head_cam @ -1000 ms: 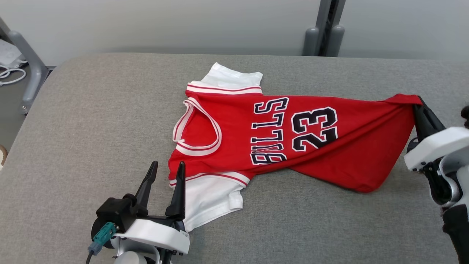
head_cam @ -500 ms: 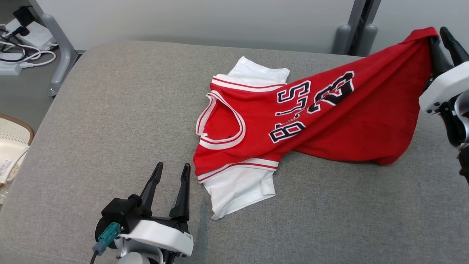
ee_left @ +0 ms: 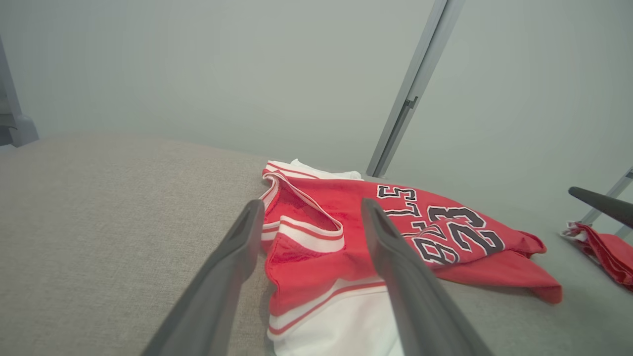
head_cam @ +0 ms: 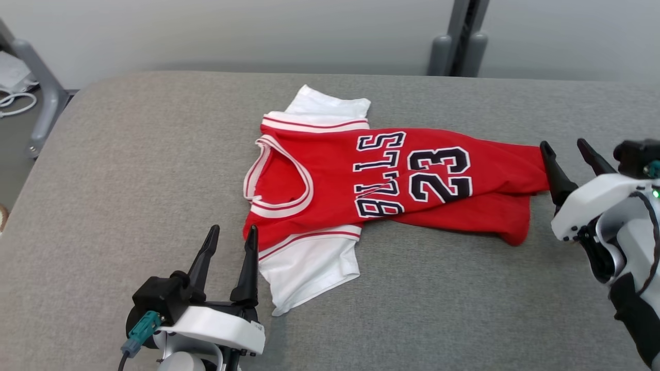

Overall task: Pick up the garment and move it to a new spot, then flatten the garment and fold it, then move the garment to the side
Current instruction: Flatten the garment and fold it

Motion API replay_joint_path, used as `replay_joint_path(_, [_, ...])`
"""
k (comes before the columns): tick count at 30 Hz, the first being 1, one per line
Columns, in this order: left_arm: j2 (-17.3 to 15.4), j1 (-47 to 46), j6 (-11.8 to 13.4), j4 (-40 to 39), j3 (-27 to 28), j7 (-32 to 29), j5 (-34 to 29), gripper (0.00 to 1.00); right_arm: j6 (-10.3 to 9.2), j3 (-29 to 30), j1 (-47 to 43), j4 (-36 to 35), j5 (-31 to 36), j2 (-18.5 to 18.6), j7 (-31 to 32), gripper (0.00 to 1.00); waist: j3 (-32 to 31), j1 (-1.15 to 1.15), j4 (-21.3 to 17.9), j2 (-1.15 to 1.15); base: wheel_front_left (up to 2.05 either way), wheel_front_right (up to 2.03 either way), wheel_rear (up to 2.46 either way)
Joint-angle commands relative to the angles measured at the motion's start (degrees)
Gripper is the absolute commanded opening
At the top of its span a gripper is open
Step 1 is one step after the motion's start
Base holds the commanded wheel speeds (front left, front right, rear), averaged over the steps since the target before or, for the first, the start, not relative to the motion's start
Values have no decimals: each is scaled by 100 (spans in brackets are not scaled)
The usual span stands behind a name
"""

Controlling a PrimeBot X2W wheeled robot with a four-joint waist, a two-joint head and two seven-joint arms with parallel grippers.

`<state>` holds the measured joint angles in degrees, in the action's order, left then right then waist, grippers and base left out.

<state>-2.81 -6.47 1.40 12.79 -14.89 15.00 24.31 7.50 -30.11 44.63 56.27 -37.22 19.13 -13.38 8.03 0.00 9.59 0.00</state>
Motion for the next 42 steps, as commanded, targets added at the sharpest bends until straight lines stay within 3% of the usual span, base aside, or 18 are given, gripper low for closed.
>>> replay_joint_path(1, [-23,-83,13,-11,46,20,15,100,-2,78,-193,-122,-137,36,-102,100,-51,0,-137,0,0,0,0])
replay_joint_path(7, [-23,-5,-14,24,189,21,-51,100,-2,709,-903,-1104,-245,105,-190,100,-148,0,-435,0,0,0,0])
replay_joint_path(13, [-22,98,-56,66,299,20,-89,100,-2,1705,-2018,-2468,447,-263,-186,100,-230,0,-656,0,0,0,0])
replay_joint_path(19, [-22,78,-14,263,422,20,-245,100,-2,2047,-2624,-3220,1025,-683,-188,100,-231,0,-872,0,0,0,0])
replay_joint_path(31, [-50,-650,324,1548,719,21,-601,100,-2,2189,-2802,-3556,1198,-865,-188,100,55,0,-1177,0,0,0,0])
replay_joint_path(35, [-85,-855,334,1831,825,20,-626,100,-2,2187,-2817,-3570,1209,-897,-189,100,115,0,-1227,0,0,0,0])
replay_joint_path(41, [-135,-1234,124,2563,792,-91,-526,99,-2,2195,-2809,-3580,1238,-909,-189,100,186,0,-1273,0,0,0,0])
replay_joint_path(42, [-144,-1289,70,2662,779,-123,-507,40,-2,2202,-2806,-3583,1242,-910,-189,100,194,0,-1275,0,0,0,0])
